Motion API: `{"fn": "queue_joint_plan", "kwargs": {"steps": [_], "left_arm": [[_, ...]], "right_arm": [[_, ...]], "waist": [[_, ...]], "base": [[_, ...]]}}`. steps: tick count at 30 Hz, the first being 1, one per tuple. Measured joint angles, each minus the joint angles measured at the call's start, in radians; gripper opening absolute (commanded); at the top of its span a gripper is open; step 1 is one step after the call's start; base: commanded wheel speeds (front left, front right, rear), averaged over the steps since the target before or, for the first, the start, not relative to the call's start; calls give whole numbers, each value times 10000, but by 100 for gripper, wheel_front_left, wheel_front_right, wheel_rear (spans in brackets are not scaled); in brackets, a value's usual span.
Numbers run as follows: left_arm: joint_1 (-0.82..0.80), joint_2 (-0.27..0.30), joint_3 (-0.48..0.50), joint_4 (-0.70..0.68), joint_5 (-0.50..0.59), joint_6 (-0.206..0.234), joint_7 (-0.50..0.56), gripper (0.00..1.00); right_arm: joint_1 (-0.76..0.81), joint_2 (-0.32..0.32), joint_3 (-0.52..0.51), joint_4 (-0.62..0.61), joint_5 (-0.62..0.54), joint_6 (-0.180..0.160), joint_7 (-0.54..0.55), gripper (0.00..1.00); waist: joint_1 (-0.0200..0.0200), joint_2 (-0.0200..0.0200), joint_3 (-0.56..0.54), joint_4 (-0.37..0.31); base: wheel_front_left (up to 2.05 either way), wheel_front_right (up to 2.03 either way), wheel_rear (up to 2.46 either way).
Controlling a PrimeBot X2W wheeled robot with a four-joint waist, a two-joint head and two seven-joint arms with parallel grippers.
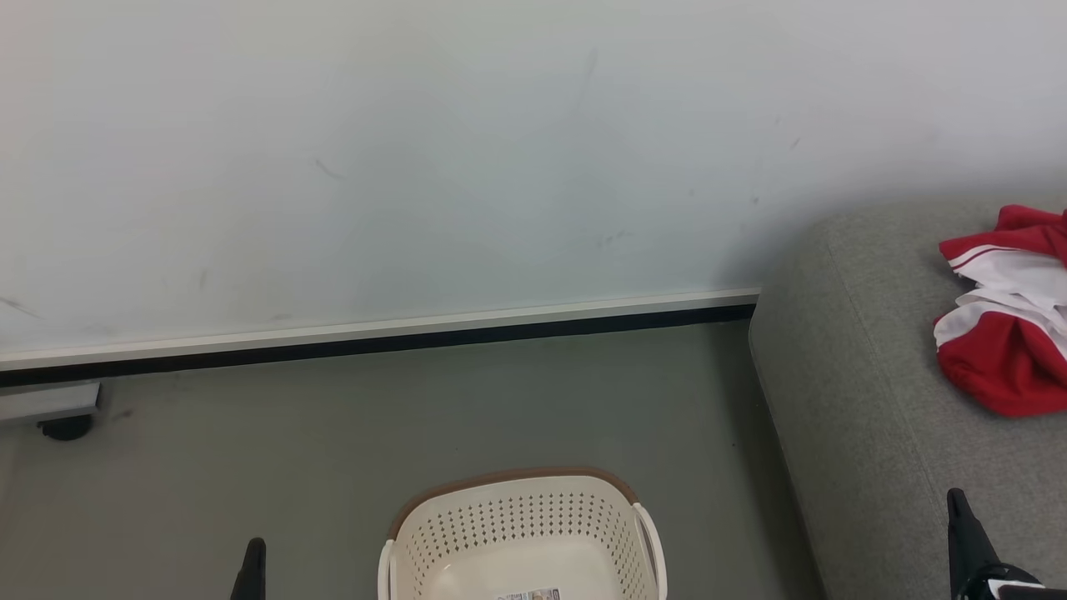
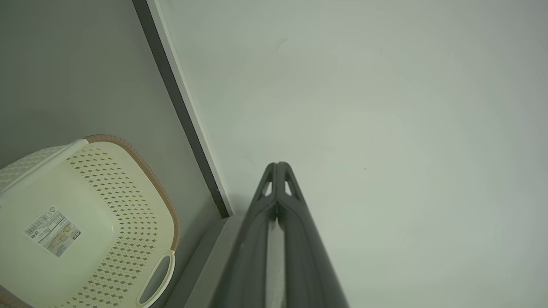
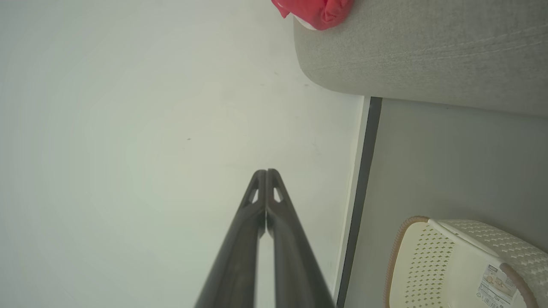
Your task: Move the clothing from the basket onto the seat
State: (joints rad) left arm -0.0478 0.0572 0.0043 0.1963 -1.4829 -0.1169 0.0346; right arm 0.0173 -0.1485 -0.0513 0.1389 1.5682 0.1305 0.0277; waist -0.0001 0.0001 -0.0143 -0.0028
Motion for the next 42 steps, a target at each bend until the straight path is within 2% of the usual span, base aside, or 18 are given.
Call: {"fn": "queue_joint_plan", "kwargs": {"steps": [20,42], "left_arm": [[-279,-71,109,151,-1381,-132,295,0],[-324,-73,109,153,-1402,-132,305,0]], "right_arm": [[-81,90,-399,0,1407,0,349,0],[-83,148,-470,2,1411,0,426,0]], "waist": [[1,0,146,27],[1,0,146,27]], "base": [[0,0,0],[0,0,0]]}}
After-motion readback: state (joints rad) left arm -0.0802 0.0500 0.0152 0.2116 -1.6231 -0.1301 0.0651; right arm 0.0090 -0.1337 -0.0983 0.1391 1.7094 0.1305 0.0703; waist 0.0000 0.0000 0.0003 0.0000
